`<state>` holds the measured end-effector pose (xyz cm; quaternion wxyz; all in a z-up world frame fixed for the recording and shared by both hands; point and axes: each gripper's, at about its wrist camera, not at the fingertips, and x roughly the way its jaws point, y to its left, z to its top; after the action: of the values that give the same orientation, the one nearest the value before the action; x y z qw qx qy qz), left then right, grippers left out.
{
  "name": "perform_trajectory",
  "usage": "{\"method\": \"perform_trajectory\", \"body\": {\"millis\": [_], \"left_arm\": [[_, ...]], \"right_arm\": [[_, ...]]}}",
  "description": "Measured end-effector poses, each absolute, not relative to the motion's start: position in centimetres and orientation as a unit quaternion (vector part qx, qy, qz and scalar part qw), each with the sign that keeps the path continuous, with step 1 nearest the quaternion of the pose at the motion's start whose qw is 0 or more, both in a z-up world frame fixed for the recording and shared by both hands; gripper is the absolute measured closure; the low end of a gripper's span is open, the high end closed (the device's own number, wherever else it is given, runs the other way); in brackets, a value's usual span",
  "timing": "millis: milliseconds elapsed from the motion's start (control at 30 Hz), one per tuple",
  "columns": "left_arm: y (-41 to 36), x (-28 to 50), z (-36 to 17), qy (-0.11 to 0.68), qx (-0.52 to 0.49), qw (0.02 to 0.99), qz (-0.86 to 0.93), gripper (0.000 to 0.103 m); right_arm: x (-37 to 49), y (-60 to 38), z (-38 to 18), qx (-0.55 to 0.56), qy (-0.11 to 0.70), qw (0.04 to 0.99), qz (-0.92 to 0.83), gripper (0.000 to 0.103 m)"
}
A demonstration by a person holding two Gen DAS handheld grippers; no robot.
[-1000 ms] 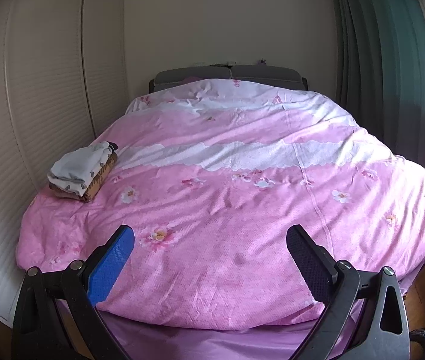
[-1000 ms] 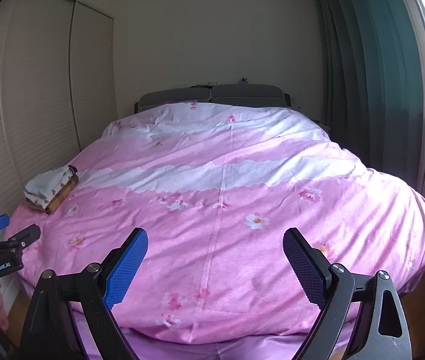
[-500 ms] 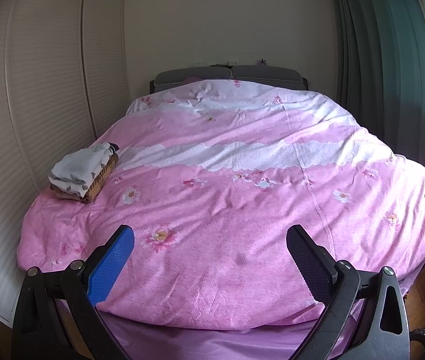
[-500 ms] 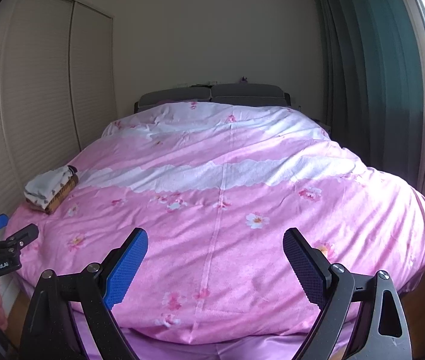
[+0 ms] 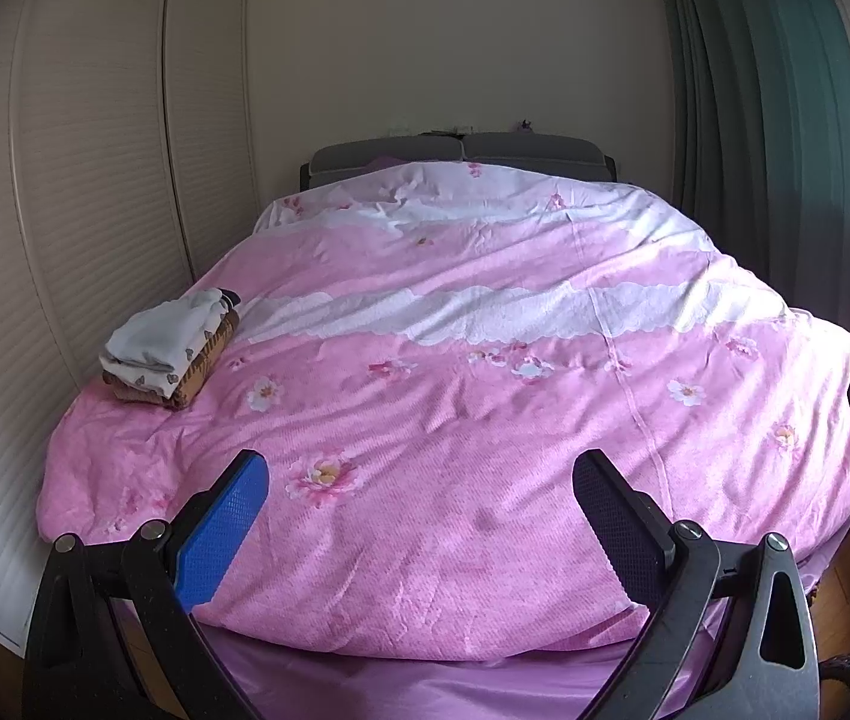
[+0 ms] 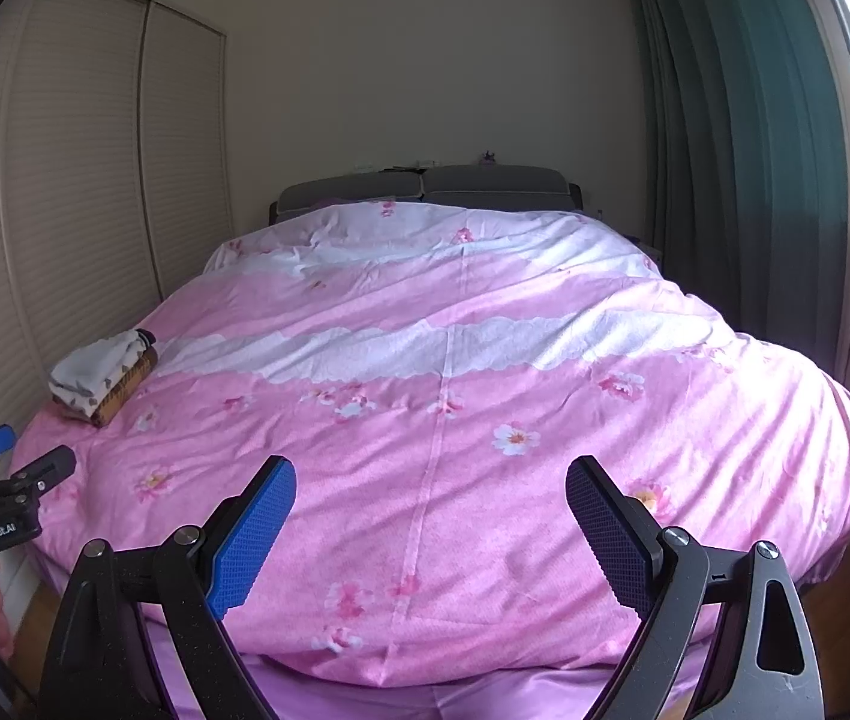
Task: Fold small clothes
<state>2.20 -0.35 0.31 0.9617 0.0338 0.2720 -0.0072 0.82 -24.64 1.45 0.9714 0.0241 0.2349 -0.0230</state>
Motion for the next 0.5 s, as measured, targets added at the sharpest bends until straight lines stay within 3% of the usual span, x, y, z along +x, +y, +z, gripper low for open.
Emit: {"method": "perform_trajectory", "body": {"millis": [500], "left_arm": [[-0.29,2.31,0.44,0.273,0.034,0.962,-0.008,0.0]], "right_arm": [[0.77,-24.6,1.43,0.024,0.235,0.972,-0.022,0.01]]}}
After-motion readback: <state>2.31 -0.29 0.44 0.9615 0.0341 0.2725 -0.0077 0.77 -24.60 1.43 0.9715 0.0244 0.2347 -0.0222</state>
